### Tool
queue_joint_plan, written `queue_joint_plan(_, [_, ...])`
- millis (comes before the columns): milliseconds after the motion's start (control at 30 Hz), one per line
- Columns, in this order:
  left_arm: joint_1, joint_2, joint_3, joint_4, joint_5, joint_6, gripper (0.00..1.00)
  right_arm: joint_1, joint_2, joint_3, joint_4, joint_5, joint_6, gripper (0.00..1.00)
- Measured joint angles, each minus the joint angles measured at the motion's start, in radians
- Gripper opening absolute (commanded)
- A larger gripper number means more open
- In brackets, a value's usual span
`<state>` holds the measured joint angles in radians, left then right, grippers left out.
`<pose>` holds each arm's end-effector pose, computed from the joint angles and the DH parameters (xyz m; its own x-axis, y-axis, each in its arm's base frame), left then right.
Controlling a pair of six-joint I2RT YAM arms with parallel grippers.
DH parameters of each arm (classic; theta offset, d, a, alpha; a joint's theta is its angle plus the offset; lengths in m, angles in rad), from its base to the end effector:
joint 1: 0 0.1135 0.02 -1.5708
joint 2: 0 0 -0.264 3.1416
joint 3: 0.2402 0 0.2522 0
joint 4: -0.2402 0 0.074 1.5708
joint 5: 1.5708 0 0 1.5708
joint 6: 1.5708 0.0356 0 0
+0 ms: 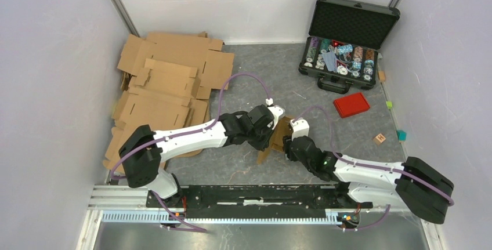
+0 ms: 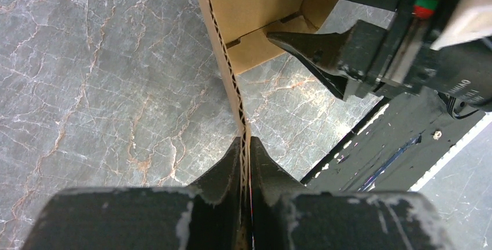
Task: Fold the paper box
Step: Fold the paper box at the center of the board.
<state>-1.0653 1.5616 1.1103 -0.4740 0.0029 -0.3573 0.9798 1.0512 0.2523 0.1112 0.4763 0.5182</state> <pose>0.1598 -0.2889 0.2371 -0.6687 0.4859 -0.5628 0.6852 0.6967 -0.2126 0.1163 0.1440 0.1419 -0.5750 -0.0669 -0.8154 -0.2944 0.9468 0.1299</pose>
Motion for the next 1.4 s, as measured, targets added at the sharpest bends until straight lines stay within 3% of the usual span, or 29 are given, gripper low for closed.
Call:
queue_joint_plan(500, [-0.003,-0.035,-0.07,0.103,0.011,-0.038,0.14,0.003,0.106,0.06,-0.028,0.042,-0.035,0.58])
queue_joint_plan(1033, [-0.004,-0.035,-0.07,0.105,0.006,-0.038,0.15,0.007,-0.02,0.062,-0.092,0.058,-0.064,0.62])
queue_joint_plan(1300, [-0.004,-0.035,-0.07,0.105,0.0,-0.038,0.15,0.007,-0.026,0.062,-0.108,0.058,-0.075,0.66])
queue_joint_plan(1400, [-0.004,-0.035,-0.07,0.103,-0.005,-0.038,0.15,0.007,-0.052,0.062,-0.109,0.055,-0.087,0.76])
